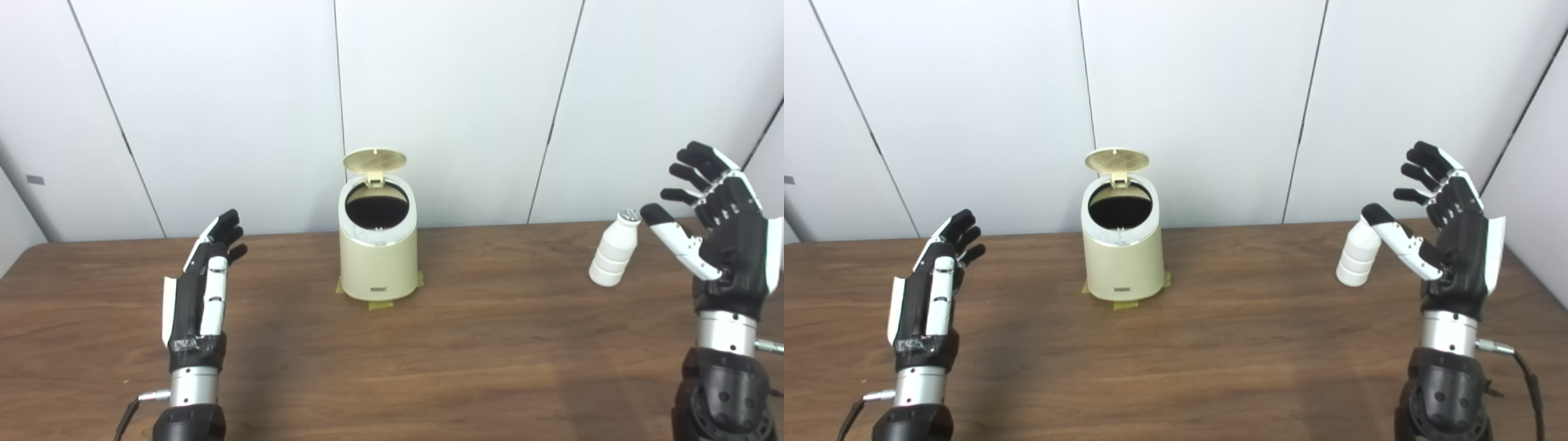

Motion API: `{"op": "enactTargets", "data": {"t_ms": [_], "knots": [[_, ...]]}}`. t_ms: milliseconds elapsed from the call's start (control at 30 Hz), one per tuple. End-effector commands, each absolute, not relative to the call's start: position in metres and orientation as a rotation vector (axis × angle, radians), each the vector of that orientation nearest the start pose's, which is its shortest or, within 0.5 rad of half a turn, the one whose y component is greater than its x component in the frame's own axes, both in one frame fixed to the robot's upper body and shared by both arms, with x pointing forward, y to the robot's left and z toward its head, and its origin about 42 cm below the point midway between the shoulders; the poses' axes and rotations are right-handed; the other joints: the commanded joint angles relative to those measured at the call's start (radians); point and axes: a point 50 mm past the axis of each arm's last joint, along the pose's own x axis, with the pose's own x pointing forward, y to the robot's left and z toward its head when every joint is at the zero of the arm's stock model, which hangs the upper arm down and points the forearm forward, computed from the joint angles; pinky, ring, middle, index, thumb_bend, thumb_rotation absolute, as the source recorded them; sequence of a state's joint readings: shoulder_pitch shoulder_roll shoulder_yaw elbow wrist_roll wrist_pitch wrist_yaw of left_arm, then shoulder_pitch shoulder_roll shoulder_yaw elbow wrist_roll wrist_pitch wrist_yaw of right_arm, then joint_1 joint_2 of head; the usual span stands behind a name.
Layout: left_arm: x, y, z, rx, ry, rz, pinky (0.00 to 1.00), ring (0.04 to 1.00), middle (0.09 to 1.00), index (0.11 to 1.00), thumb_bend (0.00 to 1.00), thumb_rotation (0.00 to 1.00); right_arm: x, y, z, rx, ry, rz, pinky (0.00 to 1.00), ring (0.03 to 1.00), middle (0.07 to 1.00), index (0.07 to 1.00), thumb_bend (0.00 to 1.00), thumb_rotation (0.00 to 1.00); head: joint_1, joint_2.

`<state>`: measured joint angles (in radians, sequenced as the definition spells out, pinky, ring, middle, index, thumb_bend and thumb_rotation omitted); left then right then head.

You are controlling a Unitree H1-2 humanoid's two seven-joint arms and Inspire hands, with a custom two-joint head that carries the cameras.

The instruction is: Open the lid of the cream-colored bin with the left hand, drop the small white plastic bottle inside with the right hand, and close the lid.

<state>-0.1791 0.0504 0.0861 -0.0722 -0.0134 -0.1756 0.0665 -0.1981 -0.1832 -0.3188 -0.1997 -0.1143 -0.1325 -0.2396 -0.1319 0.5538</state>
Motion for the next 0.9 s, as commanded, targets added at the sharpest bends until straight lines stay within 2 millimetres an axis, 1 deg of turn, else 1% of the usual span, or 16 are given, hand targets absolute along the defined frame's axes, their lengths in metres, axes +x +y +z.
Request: {"op": "enactTargets", "data": {"t_ms": [0, 167, 233, 300, 367, 467, 533, 600, 633, 667, 867], "knots": [[0.339, 0.236, 0.199, 0.026, -0.500, 0.089, 0.85, 0.890, 0.898, 0.877, 0.24, 0.79, 0.312, -0.343, 0.251, -0.273, -0.653, -0.524, 0.66, 0.782, 0.808, 0.804, 0.79, 0.39, 0.000, 0.000], [0.338, 0.236, 0.199, 0.033, -0.501, 0.092, 0.84, 0.890, 0.899, 0.882, 0.24, 0.79, 0.311, -0.341, 0.245, -0.284, -0.585, -0.532, 0.73, 0.817, 0.845, 0.844, 0.78, 0.34, -0.001, -0.001], [0.338, 0.236, 0.199, 0.027, -0.499, 0.091, 0.84, 0.888, 0.899, 0.881, 0.24, 0.79, 0.312, -0.339, 0.244, -0.292, -0.560, -0.528, 0.75, 0.828, 0.855, 0.855, 0.78, 0.34, -0.001, -0.001], [0.338, 0.237, 0.199, 0.023, -0.499, 0.092, 0.85, 0.886, 0.896, 0.875, 0.25, 0.77, 0.313, -0.339, 0.243, -0.294, -0.533, -0.517, 0.80, 0.867, 0.889, 0.882, 0.76, 0.31, -0.005, 0.000], [0.339, 0.237, 0.199, 0.025, -0.503, 0.092, 0.85, 0.887, 0.896, 0.874, 0.25, 0.77, 0.314, -0.340, 0.242, -0.310, -0.515, -0.519, 0.81, 0.879, 0.898, 0.888, 0.76, 0.29, -0.007, 0.000], [0.339, 0.237, 0.199, 0.030, -0.507, 0.091, 0.85, 0.890, 0.897, 0.875, 0.26, 0.78, 0.316, -0.342, 0.240, -0.326, -0.488, -0.522, 0.83, 0.902, 0.921, 0.911, 0.76, 0.29, -0.008, 0.000], [0.339, 0.238, 0.199, 0.030, -0.506, 0.089, 0.85, 0.888, 0.896, 0.875, 0.26, 0.80, 0.316, -0.343, 0.238, -0.325, -0.454, -0.531, 0.81, 0.900, 0.929, 0.916, 0.79, 0.32, -0.009, -0.001], [0.339, 0.238, 0.199, 0.029, -0.504, 0.087, 0.84, 0.885, 0.896, 0.875, 0.27, 0.80, 0.317, -0.343, 0.236, -0.335, -0.422, -0.540, 0.79, 0.888, 0.925, 0.916, 0.86, 0.37, -0.009, -0.001], [0.339, 0.238, 0.198, 0.029, -0.503, 0.085, 0.84, 0.884, 0.895, 0.874, 0.27, 0.80, 0.318, -0.344, 0.234, -0.339, -0.408, -0.538, 0.79, 0.890, 0.927, 0.920, 0.88, 0.38, -0.009, -0.001], [0.339, 0.238, 0.198, 0.029, -0.502, 0.084, 0.84, 0.886, 0.897, 0.876, 0.27, 0.79, 0.318, -0.344, 0.233, -0.345, -0.395, -0.537, 0.78, 0.885, 0.922, 0.922, 0.89, 0.39, -0.009, -0.001], [0.339, 0.238, 0.199, 0.032, -0.503, 0.085, 0.85, 0.894, 0.903, 0.882, 0.27, 0.79, 0.322, -0.346, 0.226, -0.368, -0.349, -0.533, 0.78, 0.885, 0.917, 0.932, 0.85, 0.34, -0.011, 0.000]]}}
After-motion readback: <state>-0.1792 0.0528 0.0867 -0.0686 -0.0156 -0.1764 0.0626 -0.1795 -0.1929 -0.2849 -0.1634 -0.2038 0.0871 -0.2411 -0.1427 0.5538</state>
